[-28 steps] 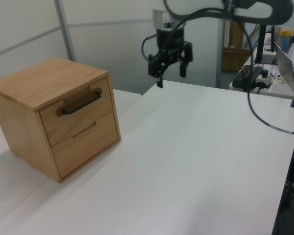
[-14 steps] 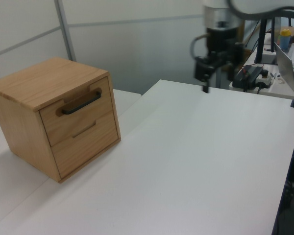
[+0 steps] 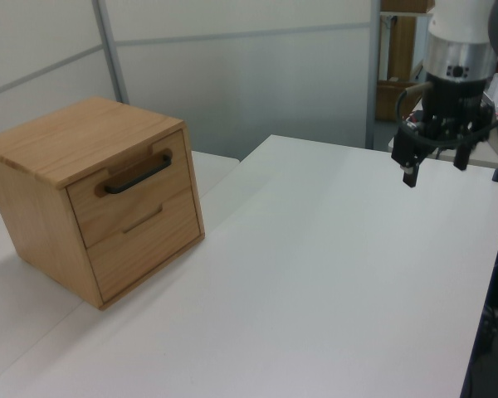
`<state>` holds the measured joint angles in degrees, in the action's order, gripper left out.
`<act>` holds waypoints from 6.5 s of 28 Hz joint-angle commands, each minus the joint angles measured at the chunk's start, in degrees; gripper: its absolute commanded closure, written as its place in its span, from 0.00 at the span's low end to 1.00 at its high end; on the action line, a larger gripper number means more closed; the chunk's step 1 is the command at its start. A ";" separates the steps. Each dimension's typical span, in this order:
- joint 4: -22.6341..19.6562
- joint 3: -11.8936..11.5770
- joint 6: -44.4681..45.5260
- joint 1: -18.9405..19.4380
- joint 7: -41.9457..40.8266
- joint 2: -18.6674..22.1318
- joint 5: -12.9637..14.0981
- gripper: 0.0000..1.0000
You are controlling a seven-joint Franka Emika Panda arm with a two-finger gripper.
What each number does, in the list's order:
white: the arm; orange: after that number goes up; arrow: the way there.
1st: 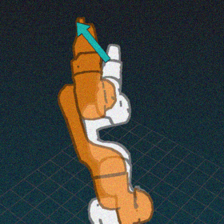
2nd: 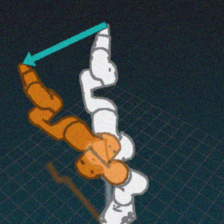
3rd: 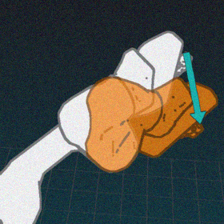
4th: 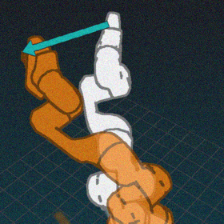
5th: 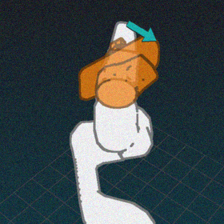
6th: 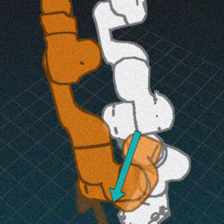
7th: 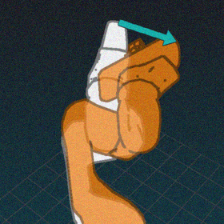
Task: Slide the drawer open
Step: 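Raise the gripper and swing it toward the wooden cabinet, then move the open gripper to the black handle of the upper drawer, then close the gripper around the black drawer handle, then pull the handle straight out, sliding the upper drawer open, then open the gripper, release the handle and lift away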
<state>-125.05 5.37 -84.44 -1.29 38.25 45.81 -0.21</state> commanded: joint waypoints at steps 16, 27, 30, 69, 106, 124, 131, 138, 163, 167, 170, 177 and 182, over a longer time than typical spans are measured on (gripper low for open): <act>-11.71 5.17 -38.15 0.94 50.77 -5.99 -0.14 0.02; -7.16 7.03 -55.03 -0.81 57.63 -19.23 -2.25 0.03; -2.41 6.94 -56.54 -1.70 57.72 -25.13 -2.86 0.03; 36.98 6.59 -83.35 -4.16 56.05 -72.53 -15.08 0.04; 38.12 6.24 -80.54 -4.25 54.12 -72.27 -21.94 1.00; 31.35 6.94 -61.47 -3.90 53.59 -61.10 -22.38 1.00; 29.51 6.94 -55.05 -3.72 53.59 -57.77 -22.02 1.00; 27.67 7.81 -45.40 -3.63 53.50 -53.73 -20.28 1.00; 27.66 8.08 -23.58 -3.19 44.98 -46.51 -6.29 1.00; 27.66 8.08 -20.25 -3.19 45.07 -45.81 -6.03 1.00; 27.66 8.08 -17.96 -3.19 44.98 -45.46 -4.45 1.00; 27.75 8.08 -17.34 -3.19 44.98 -44.32 -3.92 1.00; 27.75 8.08 -16.37 -3.19 44.98 -44.14 -3.92 1.00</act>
<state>-95.12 13.61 -101.87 -4.41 84.65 -0.63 -5.54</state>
